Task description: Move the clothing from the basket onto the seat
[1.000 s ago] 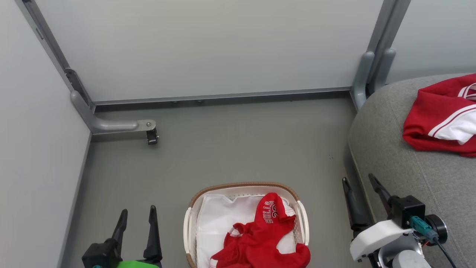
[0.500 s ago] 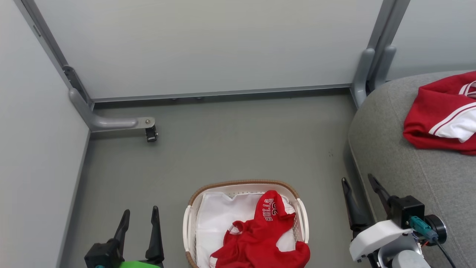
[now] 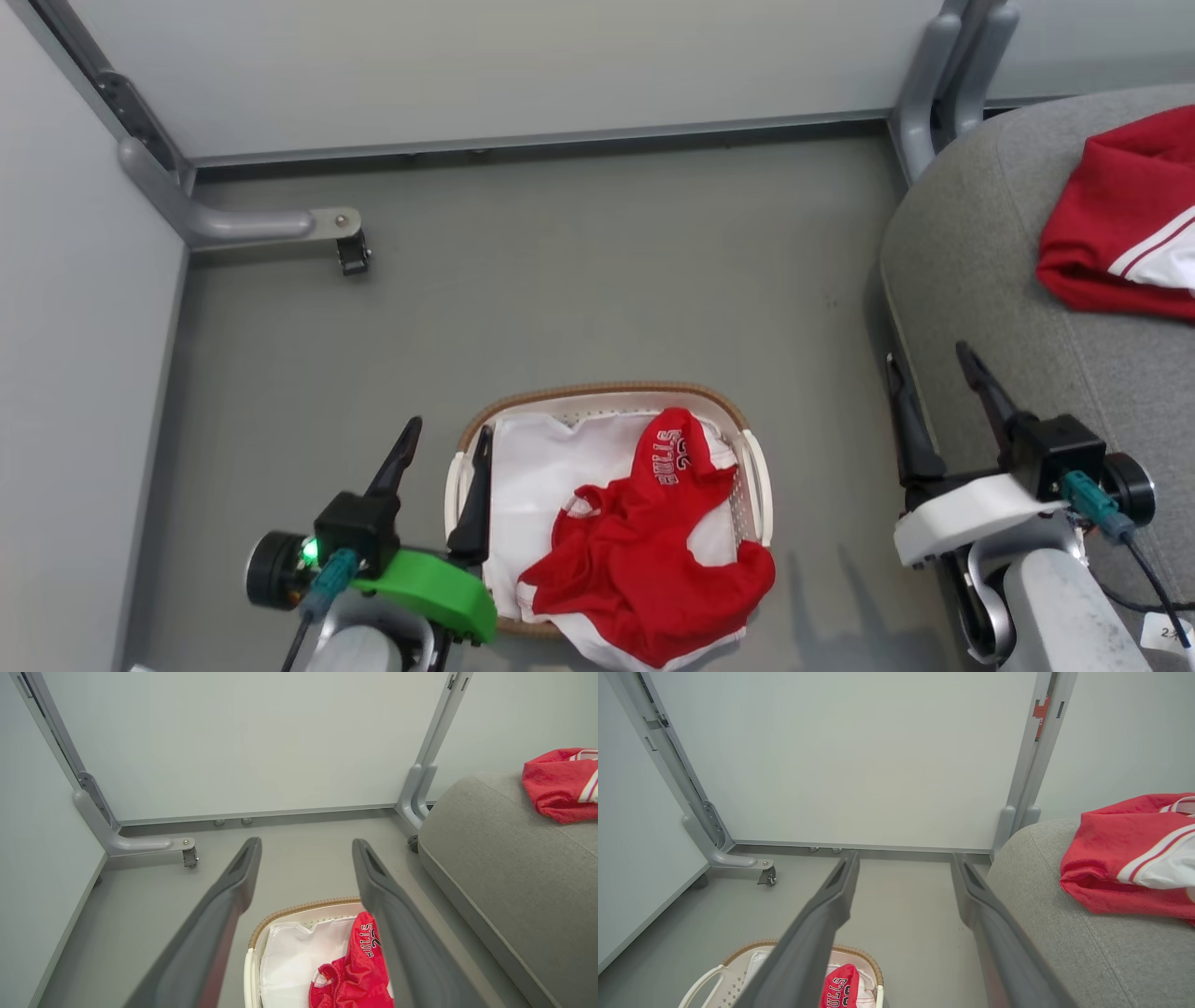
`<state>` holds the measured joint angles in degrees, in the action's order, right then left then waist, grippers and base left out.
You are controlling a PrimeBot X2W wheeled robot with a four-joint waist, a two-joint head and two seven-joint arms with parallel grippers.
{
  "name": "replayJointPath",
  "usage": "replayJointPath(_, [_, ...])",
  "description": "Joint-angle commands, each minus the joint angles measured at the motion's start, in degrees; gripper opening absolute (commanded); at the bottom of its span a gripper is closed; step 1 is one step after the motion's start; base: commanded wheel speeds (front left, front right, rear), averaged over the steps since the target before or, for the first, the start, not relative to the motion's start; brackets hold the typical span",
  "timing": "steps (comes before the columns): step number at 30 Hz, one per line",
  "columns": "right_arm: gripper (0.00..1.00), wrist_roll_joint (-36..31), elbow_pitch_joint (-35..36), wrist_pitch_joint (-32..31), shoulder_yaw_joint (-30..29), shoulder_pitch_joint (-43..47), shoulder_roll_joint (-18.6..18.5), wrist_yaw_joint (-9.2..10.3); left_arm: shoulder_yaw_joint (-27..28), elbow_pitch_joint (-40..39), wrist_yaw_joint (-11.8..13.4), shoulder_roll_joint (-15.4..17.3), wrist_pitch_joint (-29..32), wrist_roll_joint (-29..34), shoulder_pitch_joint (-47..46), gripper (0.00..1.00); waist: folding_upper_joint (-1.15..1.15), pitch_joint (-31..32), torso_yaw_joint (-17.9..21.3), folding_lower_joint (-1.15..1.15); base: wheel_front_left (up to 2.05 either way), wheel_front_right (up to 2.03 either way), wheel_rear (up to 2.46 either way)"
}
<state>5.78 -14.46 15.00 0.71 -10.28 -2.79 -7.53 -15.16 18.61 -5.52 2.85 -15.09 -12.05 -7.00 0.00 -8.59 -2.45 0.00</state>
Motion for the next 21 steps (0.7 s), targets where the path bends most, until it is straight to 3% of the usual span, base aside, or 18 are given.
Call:
replayJointPath(1, [1.00,-0.65,0.65,0.27,-0.61,-1.51,-0.20,0.08,-1.35,1.52,-0.39,0.08,0.07,0.43,-3.49,1.00,0.00,-7.20,1.59,0.00,0.00,0.00,0.00])
replayJointPath(11, [1.00,-0.96,4.11,0.28,-3.10,-8.35,-0.18,0.08,-12.25,18.76,-1.04,0.19,5.34,1.76,-21.55,1.00,0.00,-21.88,7.32,0.00,0.00,0.00,0.00])
replayJointPath(21, [1.00,2.02,7.80,0.28,0.77,-13.52,-0.15,0.08,-18.96,34.01,-1.36,0.27,9.01,3.55,-31.18,1.00,0.00,-33.69,13.18,0.00,0.00,0.00,0.00])
